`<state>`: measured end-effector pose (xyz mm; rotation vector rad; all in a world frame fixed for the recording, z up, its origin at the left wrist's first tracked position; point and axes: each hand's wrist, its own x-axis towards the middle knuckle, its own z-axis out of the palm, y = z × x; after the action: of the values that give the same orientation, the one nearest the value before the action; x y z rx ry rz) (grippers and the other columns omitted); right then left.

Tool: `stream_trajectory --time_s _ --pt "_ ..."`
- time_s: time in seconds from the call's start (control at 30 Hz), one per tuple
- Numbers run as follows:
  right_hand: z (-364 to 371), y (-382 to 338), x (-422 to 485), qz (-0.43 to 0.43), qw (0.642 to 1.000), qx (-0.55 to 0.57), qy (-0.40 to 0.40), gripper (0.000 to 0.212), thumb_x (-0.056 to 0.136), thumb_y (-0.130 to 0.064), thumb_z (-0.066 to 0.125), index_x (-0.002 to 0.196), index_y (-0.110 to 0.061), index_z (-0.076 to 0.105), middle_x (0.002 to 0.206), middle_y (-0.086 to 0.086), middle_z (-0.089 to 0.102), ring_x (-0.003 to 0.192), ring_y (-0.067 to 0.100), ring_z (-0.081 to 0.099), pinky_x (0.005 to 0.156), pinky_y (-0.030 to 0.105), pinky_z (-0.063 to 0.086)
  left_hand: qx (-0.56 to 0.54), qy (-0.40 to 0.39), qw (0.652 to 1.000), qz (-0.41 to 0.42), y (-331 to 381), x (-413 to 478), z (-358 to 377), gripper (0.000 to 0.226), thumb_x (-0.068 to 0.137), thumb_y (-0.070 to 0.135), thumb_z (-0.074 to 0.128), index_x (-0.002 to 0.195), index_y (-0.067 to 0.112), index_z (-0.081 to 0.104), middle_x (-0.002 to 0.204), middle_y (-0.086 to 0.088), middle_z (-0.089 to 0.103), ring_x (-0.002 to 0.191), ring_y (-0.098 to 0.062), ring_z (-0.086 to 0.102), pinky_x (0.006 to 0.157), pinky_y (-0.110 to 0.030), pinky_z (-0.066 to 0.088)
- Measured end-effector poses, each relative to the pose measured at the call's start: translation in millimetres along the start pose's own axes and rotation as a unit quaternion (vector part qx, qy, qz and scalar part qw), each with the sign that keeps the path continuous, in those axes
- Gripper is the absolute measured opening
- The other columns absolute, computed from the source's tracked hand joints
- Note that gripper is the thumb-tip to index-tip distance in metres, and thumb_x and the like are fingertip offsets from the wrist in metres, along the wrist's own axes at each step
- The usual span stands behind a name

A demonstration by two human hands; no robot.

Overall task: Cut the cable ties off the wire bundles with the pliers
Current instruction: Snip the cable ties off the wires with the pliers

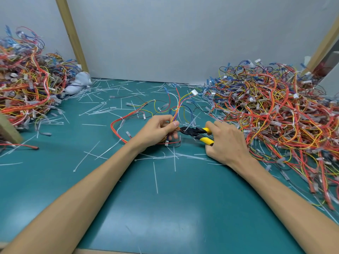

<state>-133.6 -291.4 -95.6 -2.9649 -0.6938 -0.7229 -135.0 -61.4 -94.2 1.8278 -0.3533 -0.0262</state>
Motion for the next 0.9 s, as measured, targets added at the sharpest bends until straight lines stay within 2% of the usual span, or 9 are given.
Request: stream_trajectory --time_s 0.07,0.17,0.33,0.5,0.63,0.7,0.8,0.9 --pt "-1.3 -0.3 -0.5 0.016 1.0 -0.003 -0.003 0.019 0.066 -0.038 0.047 0.072 -0.021 0.041 0.059 -0.004 0.045 0.057 0.028 0.042 0.05 0.028 0.023 -0.003 -0.003 1.0 0.0 -0.7 0.1 0.7 0.023 0.1 0.018 0.051 0.079 0.01 0.052 0.065 -0.002 0.065 0.051 -0.01 0.051 0.054 -0.015 0.043" --pt "-1.8 -1.4 -2.0 0.019 1.0 0.005 -0.009 0.02 0.067 -0.039 0.046 0.07 -0.02 0.038 0.057 -0.004 0.042 0.054 0.027 0.04 0.048 0.027 0.022 -0.005 -0.006 1.0 0.001 -1.1 0.5 0.9 0.023 0.1 0.018 0.051 0.079 0.01 0.053 0.063 0.0 0.065 0.051 -0.009 0.051 0.054 -0.015 0.043" --pt "-0.2 0.5 -0.4 0.0 1.0 -0.002 0.008 0.027 0.068 -0.029 0.062 0.089 -0.016 0.051 0.074 0.001 0.048 0.069 0.022 0.038 0.058 0.029 0.027 -0.007 0.0 1.0 -0.004 -2.5 1.3 -1.0 0.022 0.1 0.02 0.051 0.079 0.012 0.053 0.063 0.002 0.066 0.053 -0.01 0.051 0.052 -0.017 0.045" --pt "-2.9 -0.9 -1.5 0.021 1.0 0.007 -0.015 0.017 0.064 -0.035 0.046 0.07 -0.02 0.039 0.057 -0.004 0.04 0.054 0.028 0.041 0.048 0.027 0.022 -0.002 -0.006 1.0 -0.002 -3.3 1.4 -0.8 0.023 0.1 0.02 0.052 0.078 0.012 0.053 0.064 0.0 0.066 0.053 -0.01 0.051 0.054 -0.016 0.045" --pt "-2.8 -0.8 -2.3 0.017 1.0 0.013 -0.014 0.022 0.064 -0.03 0.054 0.074 -0.02 0.037 0.059 -0.005 0.037 0.054 0.026 0.04 0.049 0.027 0.022 0.002 -0.003 1.0 -0.004 -3.1 1.2 -0.6 0.022 0.1 0.021 0.051 0.081 0.01 0.053 0.064 0.001 0.066 0.054 -0.01 0.051 0.054 -0.016 0.045" --pt "-1.0 0.2 -2.0 0.009 1.0 0.0 0.011 0.027 0.062 -0.025 0.063 0.081 -0.017 0.045 0.067 -0.002 0.042 0.062 0.024 0.039 0.054 0.029 0.027 0.002 -0.002 1.0 -0.005 -2.7 1.3 -1.1 0.022 0.1 0.021 0.051 0.082 0.01 0.053 0.064 0.002 0.066 0.054 -0.011 0.051 0.053 -0.017 0.045" --pt "0.1 1.3 0.5 0.001 0.999 -0.027 0.023 0.04 0.063 -0.025 0.065 0.1 -0.013 0.056 0.086 0.005 0.054 0.08 0.027 0.044 0.07 0.036 0.037 0.002 0.002 1.0 -0.006 -2.7 1.6 -0.7 0.022 0.1 0.021 0.051 0.084 0.007 0.054 0.064 0.002 0.067 0.053 -0.01 0.052 0.053 -0.017 0.045" --pt "-0.1 1.9 1.4 0.002 0.998 -0.043 0.035 0.044 0.061 -0.025 0.066 0.102 -0.014 0.056 0.09 0.007 0.056 0.085 0.029 0.046 0.074 0.039 0.039 0.003 0.009 1.0 -0.008 -2.8 2.0 -0.6 0.022 0.1 0.021 0.051 0.085 0.006 0.055 0.065 0.002 0.066 0.053 -0.009 0.052 0.053 -0.017 0.045"
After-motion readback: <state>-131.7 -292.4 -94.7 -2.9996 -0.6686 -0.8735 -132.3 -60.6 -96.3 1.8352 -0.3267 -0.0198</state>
